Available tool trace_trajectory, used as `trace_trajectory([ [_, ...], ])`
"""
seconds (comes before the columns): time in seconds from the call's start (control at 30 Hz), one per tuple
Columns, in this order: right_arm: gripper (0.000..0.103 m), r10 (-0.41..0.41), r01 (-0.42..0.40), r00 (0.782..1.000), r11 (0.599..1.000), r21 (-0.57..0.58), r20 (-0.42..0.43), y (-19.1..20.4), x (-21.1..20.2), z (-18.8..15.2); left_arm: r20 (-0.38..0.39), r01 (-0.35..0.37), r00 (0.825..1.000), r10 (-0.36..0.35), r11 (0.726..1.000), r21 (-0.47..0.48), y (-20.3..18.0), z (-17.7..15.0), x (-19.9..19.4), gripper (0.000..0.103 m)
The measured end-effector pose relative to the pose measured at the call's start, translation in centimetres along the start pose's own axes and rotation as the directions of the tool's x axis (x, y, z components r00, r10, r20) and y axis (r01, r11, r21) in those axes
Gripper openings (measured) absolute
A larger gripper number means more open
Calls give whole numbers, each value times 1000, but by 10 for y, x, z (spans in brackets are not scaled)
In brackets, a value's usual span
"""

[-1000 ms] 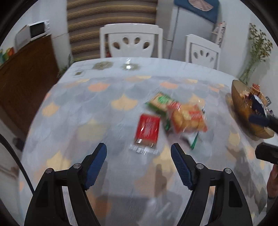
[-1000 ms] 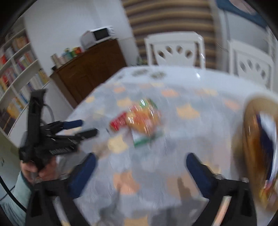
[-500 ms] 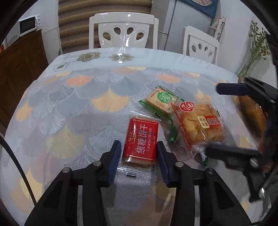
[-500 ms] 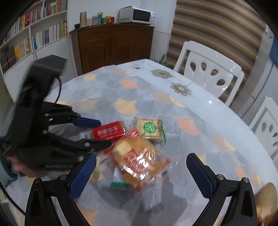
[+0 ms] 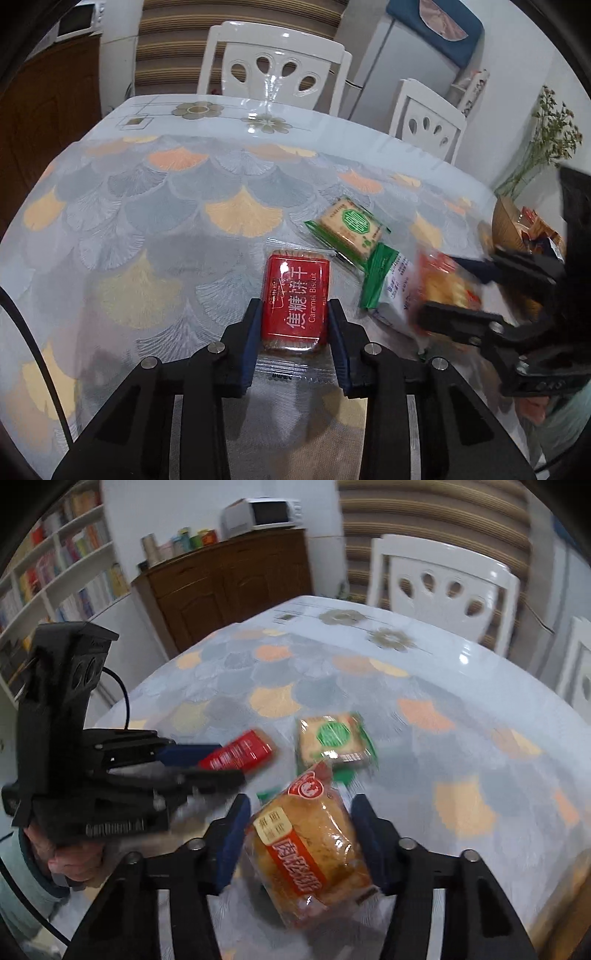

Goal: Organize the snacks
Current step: 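Grasp the red biscuit pack with the left tool while the right tool grasps the orange bun bag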

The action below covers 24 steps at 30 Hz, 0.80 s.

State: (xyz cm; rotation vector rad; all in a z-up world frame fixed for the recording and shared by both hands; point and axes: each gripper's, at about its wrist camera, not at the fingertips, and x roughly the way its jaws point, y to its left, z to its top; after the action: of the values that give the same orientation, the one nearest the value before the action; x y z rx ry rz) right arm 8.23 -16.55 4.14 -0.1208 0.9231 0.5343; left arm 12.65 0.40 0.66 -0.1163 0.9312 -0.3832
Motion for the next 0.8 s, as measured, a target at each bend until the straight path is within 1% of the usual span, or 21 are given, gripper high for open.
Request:
trace_trajectory([
  [0.1, 50, -54, 55, 998, 996, 75, -13, 0, -19, -18, -10, -39, 999, 40, 999, 35, -7, -1, 1, 31],
  [0.17, 50, -65, 68, 998, 987, 147, -21, -3, -34, -34, -18, -71, 997, 72, 995, 64, -13, -4, -1, 31],
  [0.2, 50, -79, 85, 996, 976, 199, -37, -5, -41, -44, -24, -78, 996, 80, 994, 78, -18, -9, -5, 31],
  [0.23, 50, -88, 104, 993, 961, 256, -74, -9, -46, -54, -29, -70, 997, 73, 994, 85, -21, -15, -9, 31],
  [0.27, 50, -86, 116, 990, 946, 304, -111, -14, -48, -63, -33, -56, 998, 59, 994, 92, -25, -23, -15, 31],
  [0.3, 50, -73, 123, 986, 922, 367, -148, -20, -50, -75, -35, -47, 998, 50, 993, 104, -30, -33, -23, 31],
  [0.33, 50, -51, 115, 986, 901, 418, -160, -25, -53, -84, -38, -46, 998, 50, 992, 119, -36, -42, -28, 31],
  [0.37, 51, -13, 83, 989, 874, 478, -148, -29, -57, -96, -45, -50, 997, 57, 989, 141, -43, -54, -35, 31],
  [0.43, 53, 26, 32, 995, 841, 541, -100, -31, -70, -111, -58, -60, 996, 71, 985, 164, -51, -73, -45, 31],
  [0.47, 56, 35, 17, 996, 830, 558, -81, -30, -77, -119, -60, -63, 995, 74, 984, 169, -52, -79, -49, 31],
  [0.5, 65, 35, 6, 997, 826, 564, -62, -29, -84, -123, -62, -60, 996, 72, 984, 169, -53, -84, -53, 31],
  [0.53, 75, 29, -1, 999, 826, 564, -41, -27, -90, -128, -63, -57, 996, 68, 985, 166, -53, -87, -56, 32],
  [0.6, 88, 15, -12, 1000, 838, 545, 0, -22, -101, -135, -63, -45, 996, 55, 987, 156, -52, -93, -61, 34],
  [0.63, 90, -1, -6, 1000, 853, 522, 12, -18, -105, -138, -63, -43, 997, 53, 987, 152, -51, -94, -61, 36],
  [0.67, 90, -23, 15, 1000, 865, 501, 11, -15, -106, -141, -57, -40, 997, 49, 988, 147, -51, -95, -60, 39],
  [0.73, 90, -73, 63, 997, 891, 450, 5, -10, -105, -144, -37, -36, 998, 41, 991, 128, -50, -97, -61, 43],
  [0.77, 90, -93, 84, 996, 905, 416, 3, -6, -102, -146, -29, -39, 999, 42, 992, 122, -50, -98, -61, 52],
  [0.8, 90, -105, 97, 994, 915, 391, -2, -3, -98, -147, -21, -50, 998, 53, 991, 121, -51, -98, -60, 68],
])
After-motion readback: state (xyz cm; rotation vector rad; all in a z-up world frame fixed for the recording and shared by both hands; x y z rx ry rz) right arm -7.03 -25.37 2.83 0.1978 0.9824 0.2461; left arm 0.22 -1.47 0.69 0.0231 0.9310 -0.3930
